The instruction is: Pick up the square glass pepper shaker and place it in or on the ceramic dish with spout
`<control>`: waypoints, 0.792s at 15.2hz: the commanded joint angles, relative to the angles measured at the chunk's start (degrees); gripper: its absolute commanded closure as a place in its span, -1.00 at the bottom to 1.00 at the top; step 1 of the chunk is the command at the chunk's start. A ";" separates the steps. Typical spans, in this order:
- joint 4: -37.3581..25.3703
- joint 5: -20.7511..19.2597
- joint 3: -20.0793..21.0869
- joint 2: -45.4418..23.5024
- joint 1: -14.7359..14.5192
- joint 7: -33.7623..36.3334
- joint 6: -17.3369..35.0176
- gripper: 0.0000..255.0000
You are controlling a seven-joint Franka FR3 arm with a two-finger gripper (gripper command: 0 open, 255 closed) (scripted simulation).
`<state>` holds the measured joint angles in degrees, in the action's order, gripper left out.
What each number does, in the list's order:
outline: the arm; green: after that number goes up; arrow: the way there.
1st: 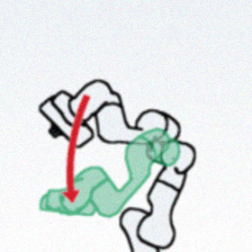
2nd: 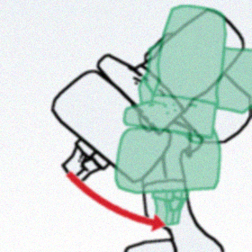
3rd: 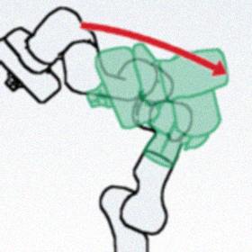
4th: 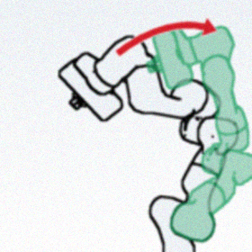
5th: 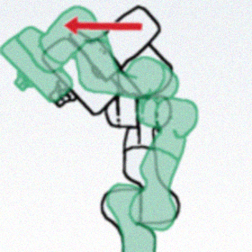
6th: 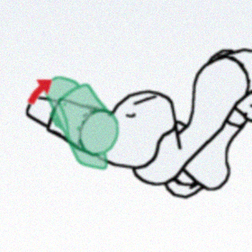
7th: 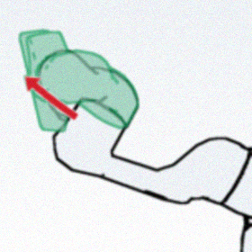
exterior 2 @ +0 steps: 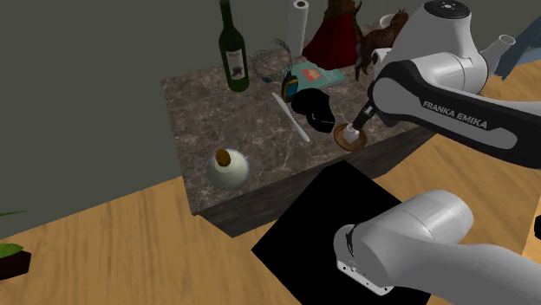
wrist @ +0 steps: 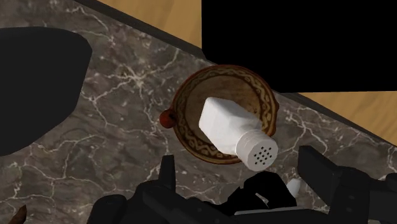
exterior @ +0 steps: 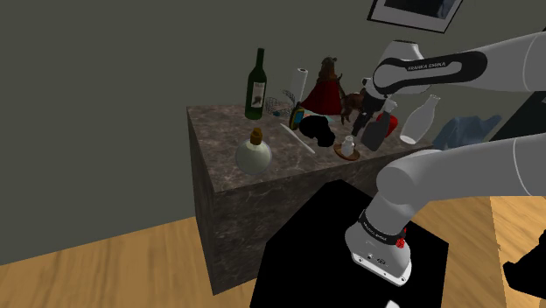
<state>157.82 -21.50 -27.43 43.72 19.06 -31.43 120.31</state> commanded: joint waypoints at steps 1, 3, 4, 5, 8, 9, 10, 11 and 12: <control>-1.29 0.55 0.73 1.07 -0.08 -0.07 -2.35 -1.00; -4.11 1.64 2.12 2.77 -0.28 -0.22 -6.86 -1.00; -5.29 2.06 2.64 3.29 -0.38 -0.28 -8.57 -1.00; -5.29 2.06 2.64 3.28 -0.38 -0.29 -8.56 -1.00; -5.29 2.06 2.64 3.28 -0.38 -0.29 -8.56 -1.00; -5.29 2.06 2.64 3.28 -0.38 -0.29 -8.56 -1.00; -5.29 2.06 2.64 3.28 -0.38 -0.29 -8.56 -1.00; -5.29 2.06 2.64 3.28 -0.38 -0.29 -8.56 -1.00; -5.28 2.06 2.64 3.28 -0.38 -0.29 -8.55 -1.00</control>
